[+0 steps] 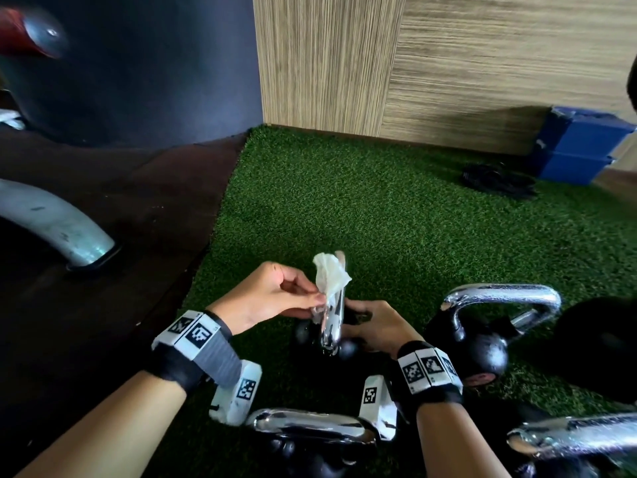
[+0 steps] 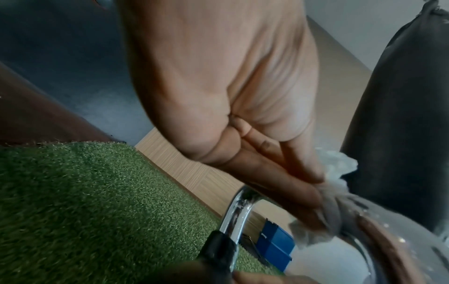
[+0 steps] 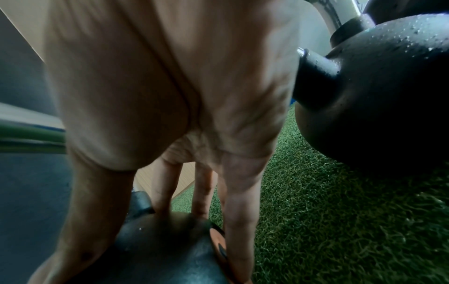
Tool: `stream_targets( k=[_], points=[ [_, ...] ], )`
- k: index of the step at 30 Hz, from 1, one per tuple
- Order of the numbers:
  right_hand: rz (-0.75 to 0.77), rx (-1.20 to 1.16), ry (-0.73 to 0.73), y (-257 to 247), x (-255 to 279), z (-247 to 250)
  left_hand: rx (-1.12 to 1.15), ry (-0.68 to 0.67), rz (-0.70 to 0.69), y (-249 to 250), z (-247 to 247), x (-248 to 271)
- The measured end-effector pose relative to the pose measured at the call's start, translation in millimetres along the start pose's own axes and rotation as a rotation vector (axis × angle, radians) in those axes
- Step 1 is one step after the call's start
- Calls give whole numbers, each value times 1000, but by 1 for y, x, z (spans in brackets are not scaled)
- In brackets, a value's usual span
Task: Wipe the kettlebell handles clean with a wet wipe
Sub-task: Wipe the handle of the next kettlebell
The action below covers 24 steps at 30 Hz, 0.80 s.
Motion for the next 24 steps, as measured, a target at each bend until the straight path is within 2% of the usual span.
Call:
stream_targets(
  k=[4,8,11,20,22,24],
  points=[
    [-10,37,-4,-3,1,-2,-64,-33,-47,-1,-7,15],
    [-2,-43,-12,1,0,-2,-208,-159,-112,2,-25,27],
    [-19,-61,3,3,1,-2,-305,-161,-132,3,-28,33],
    [-71,8,26,-8,9,-3,-575,-3,-60,-5,-29,44],
    [-130,142,4,-20,15,-4,-651,11,-79,-1,-28,46],
    [-207,381,56,-40,24,6,-729,72,-83,5,-21,48]
  ],
)
Point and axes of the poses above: each hand's wrist, its own x-axis away from the middle knuckle, its own z-axis out of the back of the hand, y = z × x, the point moved 10 cm from there along -x, towards the middle knuckle, and after that the axes turned 15 degrees about -y, right-handed, at the moved point
